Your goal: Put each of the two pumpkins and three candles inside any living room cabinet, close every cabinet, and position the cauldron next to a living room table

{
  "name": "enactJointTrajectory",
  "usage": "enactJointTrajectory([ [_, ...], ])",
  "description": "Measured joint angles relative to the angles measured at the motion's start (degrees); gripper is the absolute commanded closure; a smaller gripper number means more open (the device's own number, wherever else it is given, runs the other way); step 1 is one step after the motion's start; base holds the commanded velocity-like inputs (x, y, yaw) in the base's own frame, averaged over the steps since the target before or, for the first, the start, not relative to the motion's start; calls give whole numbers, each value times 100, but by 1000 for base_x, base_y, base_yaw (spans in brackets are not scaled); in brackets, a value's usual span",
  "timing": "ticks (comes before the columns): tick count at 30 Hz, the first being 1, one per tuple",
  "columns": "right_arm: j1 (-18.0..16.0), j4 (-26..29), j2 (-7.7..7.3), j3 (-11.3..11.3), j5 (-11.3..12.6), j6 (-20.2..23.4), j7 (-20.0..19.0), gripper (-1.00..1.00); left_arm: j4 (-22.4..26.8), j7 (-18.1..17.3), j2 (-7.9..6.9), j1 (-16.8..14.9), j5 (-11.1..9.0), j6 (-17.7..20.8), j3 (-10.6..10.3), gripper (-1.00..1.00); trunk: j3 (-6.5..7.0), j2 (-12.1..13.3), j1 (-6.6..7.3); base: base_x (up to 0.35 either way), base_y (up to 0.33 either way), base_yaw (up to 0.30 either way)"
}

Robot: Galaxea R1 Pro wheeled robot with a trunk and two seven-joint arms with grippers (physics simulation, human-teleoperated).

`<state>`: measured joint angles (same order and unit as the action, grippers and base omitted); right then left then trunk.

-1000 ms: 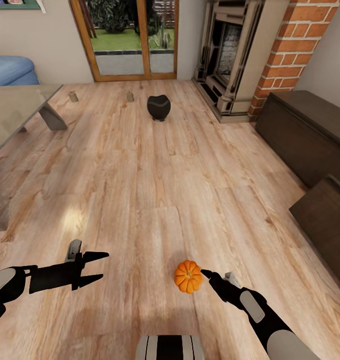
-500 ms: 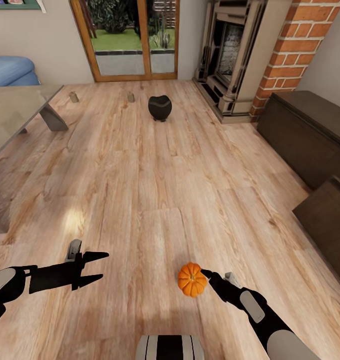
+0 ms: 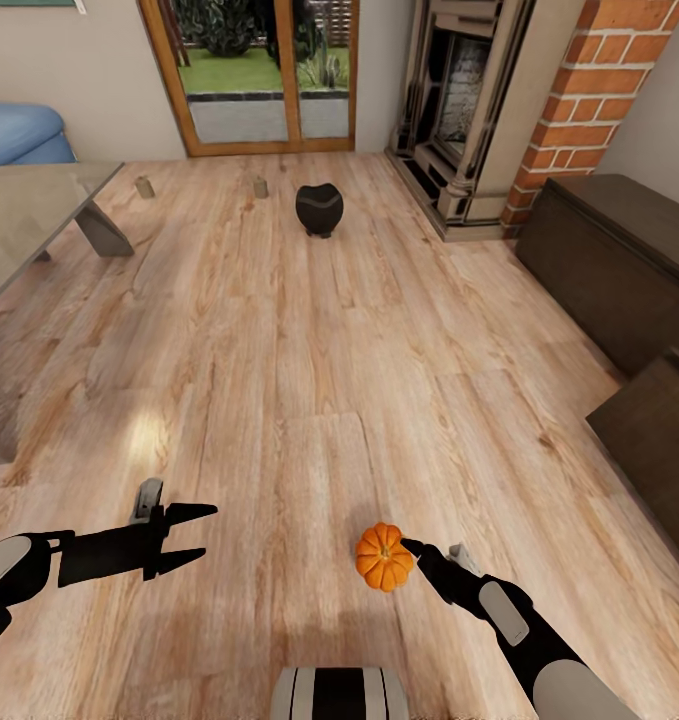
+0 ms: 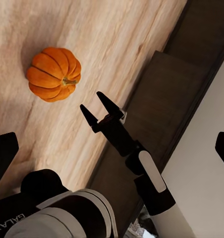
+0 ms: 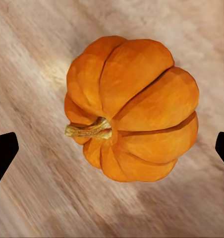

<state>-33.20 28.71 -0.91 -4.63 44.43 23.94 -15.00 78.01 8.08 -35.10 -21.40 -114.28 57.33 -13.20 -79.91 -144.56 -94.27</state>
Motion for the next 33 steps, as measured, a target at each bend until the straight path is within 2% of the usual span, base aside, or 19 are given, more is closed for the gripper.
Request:
enactJointTrajectory([
  [22, 0, 0, -1, 0, 7, -2, -31, -100, 35, 0, 6, 0, 5, -3, 0, -100, -488, -30, -57, 0, 0, 0],
  [26, 0, -5, -3, -3, 4, -4, -184, -100, 38, 0, 7, 0, 0, -5, 0, -100, -488, -30, -56, 0, 0, 0],
  [30, 0, -8, -7, -4, -1, -5, -292, -100, 44, 0, 7, 0, 4, -3, 0, -100, -576, -35, -67, 0, 0, 0],
  [33, 0, -8, -8, -4, 0, -5, -304, -100, 45, 0, 7, 0, 0, -5, 0, -100, -577, -35, -67, 0, 0, 0],
])
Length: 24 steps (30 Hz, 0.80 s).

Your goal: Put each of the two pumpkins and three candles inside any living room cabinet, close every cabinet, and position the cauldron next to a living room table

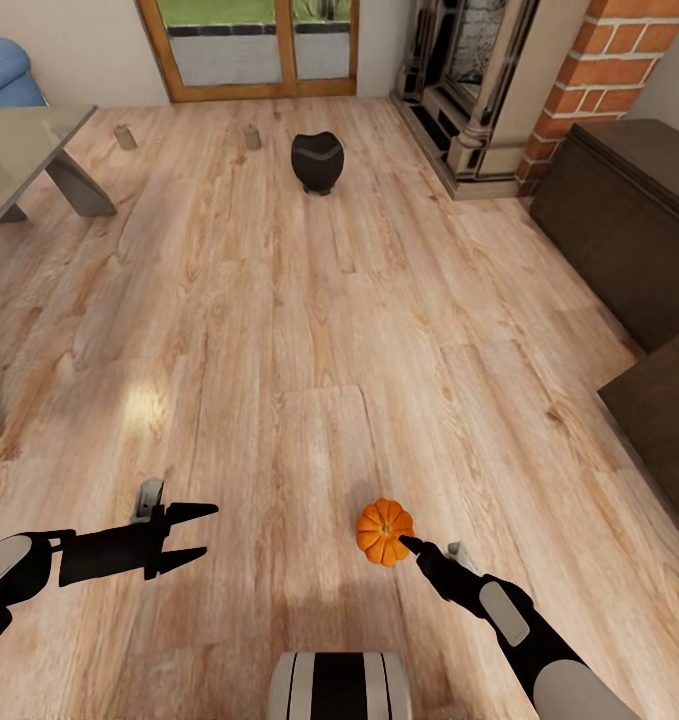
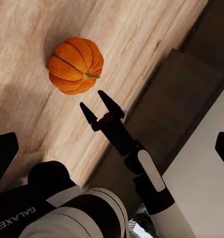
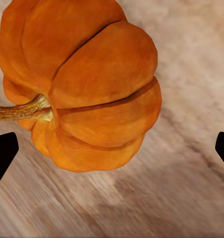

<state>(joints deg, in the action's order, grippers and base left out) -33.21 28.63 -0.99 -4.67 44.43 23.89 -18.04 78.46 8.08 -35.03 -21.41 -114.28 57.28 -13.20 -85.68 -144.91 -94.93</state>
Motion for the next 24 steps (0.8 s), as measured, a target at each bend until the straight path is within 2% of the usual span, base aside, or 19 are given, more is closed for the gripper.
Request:
enactJointTrajectory([
  [3, 0, 0, -1, 1, -1, 0, -4, -100, 5, 0, -4, 0, 3, 1, 0, -100, -66, -4, -8, 0, 0, 0],
  [24, 0, 0, 1, 0, 0, 0, -6, -100, 6, 0, 0, 0, 2, -1, 0, -100, -66, -4, -7, 36, 3, 0],
])
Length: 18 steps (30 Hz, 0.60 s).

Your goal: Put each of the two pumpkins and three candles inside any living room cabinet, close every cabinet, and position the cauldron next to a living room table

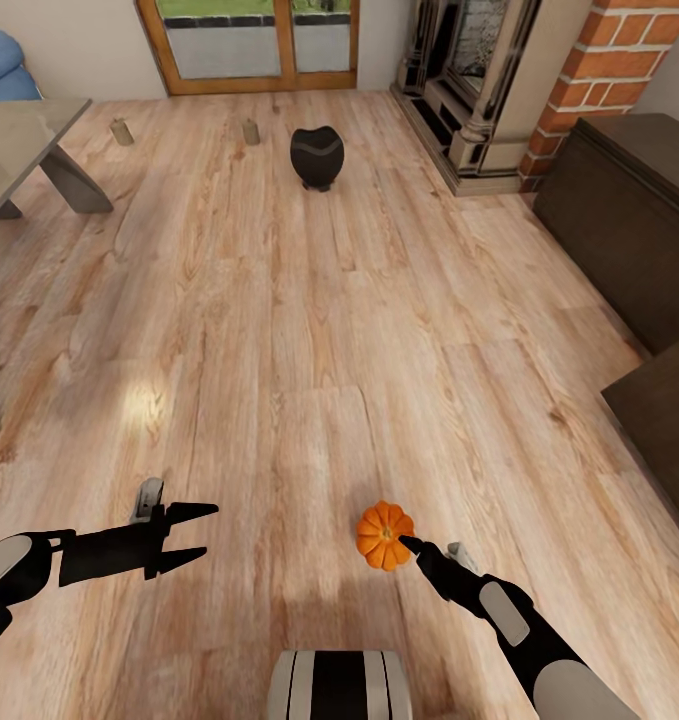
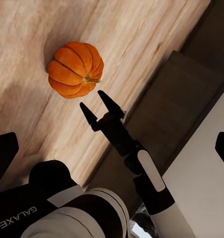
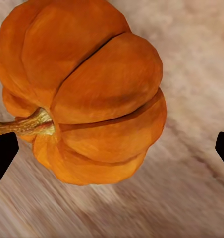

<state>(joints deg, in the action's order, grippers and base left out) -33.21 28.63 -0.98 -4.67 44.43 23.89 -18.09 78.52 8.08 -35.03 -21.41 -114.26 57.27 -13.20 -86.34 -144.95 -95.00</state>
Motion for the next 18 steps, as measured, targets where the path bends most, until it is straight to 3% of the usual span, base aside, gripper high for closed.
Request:
enactJointTrajectory([
  [11, 0, 0, -1, 1, 0, 0, 0, -100, 3, 0, 0, 0, -1, 0, -1, -100, 0, 0, -1, 48, 28, 0],
  [18, 0, 0, -1, 0, -1, 0, 0, -100, 3, 0, 0, 0, -2, 0, -4, -100, -110, -6, -14, 0, 0, 0],
])
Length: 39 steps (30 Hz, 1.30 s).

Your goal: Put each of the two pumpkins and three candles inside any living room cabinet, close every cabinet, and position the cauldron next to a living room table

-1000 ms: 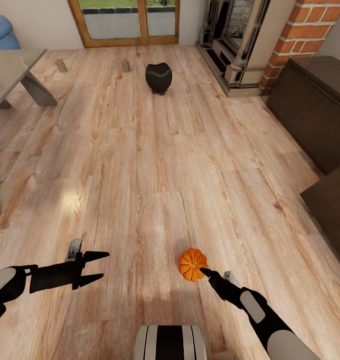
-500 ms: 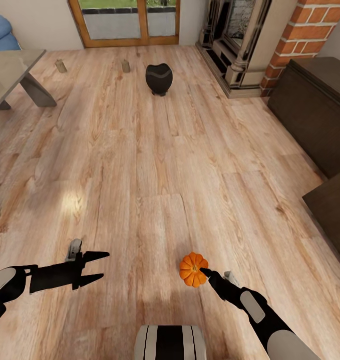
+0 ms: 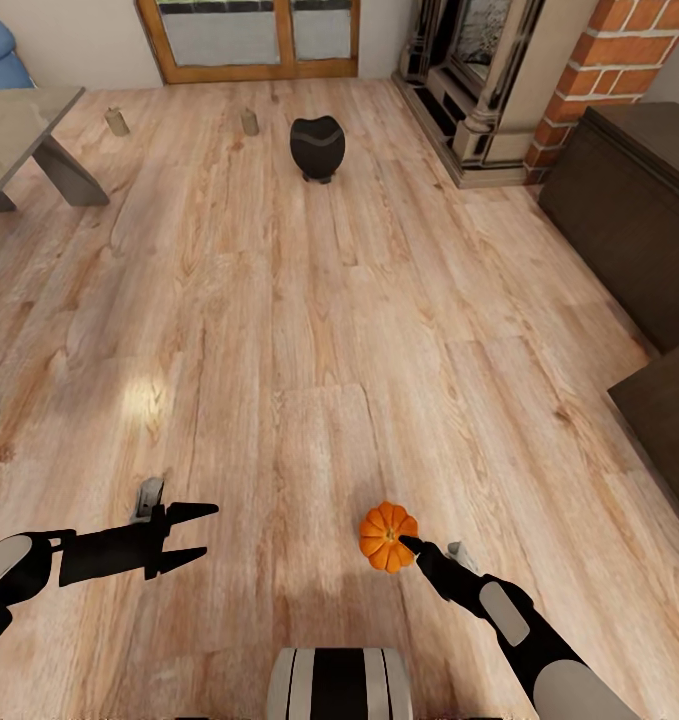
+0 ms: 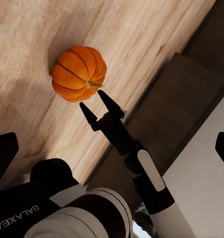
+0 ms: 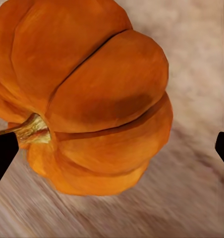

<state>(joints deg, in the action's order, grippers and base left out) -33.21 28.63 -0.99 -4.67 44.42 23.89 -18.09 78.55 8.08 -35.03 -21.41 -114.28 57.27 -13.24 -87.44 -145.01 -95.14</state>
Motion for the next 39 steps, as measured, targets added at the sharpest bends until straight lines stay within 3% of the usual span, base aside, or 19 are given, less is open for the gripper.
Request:
enactJointTrajectory([
  [8, 0, 0, 0, 1, 0, 0, 0, -100, -1, 0, 0, 0, 2, 0, 3, -100, -111, -7, -13, 0, 0, 0],
  [39, 0, 0, 0, 3, 1, 0, 0, -100, -9, 0, 0, 0, 2, 0, -2, -100, -112, -7, -13, 38, 13, 0],
])
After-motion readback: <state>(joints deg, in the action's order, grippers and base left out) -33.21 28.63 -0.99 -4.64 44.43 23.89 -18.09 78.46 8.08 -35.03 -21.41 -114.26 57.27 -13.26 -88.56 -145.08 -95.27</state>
